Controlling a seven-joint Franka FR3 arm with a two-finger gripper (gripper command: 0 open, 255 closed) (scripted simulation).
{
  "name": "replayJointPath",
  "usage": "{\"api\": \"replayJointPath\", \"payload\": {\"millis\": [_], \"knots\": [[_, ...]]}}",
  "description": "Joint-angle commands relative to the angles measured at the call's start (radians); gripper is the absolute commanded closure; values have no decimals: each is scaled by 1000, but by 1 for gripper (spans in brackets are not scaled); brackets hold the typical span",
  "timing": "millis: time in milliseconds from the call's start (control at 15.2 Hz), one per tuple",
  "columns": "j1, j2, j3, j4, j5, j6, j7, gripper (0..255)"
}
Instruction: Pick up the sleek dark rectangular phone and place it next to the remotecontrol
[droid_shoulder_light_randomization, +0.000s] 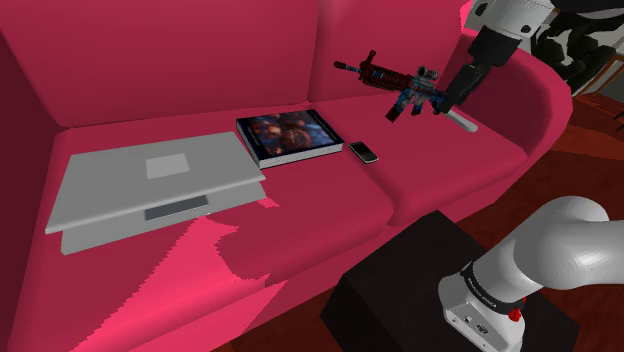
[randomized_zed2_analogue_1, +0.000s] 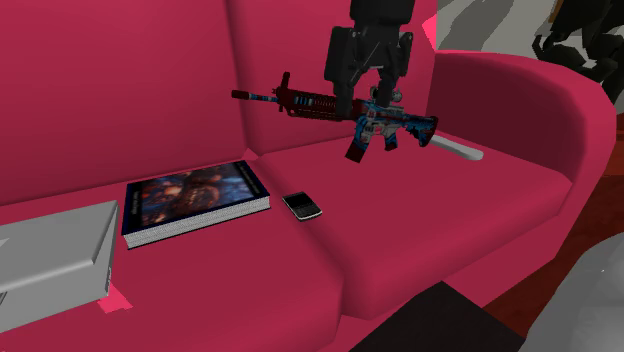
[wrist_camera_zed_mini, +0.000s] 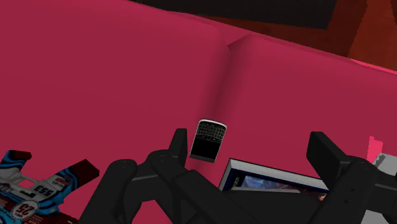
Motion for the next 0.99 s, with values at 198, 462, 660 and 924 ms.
{"api": "replayJointPath", "payload": {"millis": [198, 462, 660, 924], "knots": [[-2, 78, 2, -26, 4, 93, 10, 0], [-4, 198, 3, -43, 9, 214, 22, 0], [-6, 298, 4, -41, 14, 300, 31, 0], [-7, 441, 3, -20, 21, 407, 41, 0]]}}
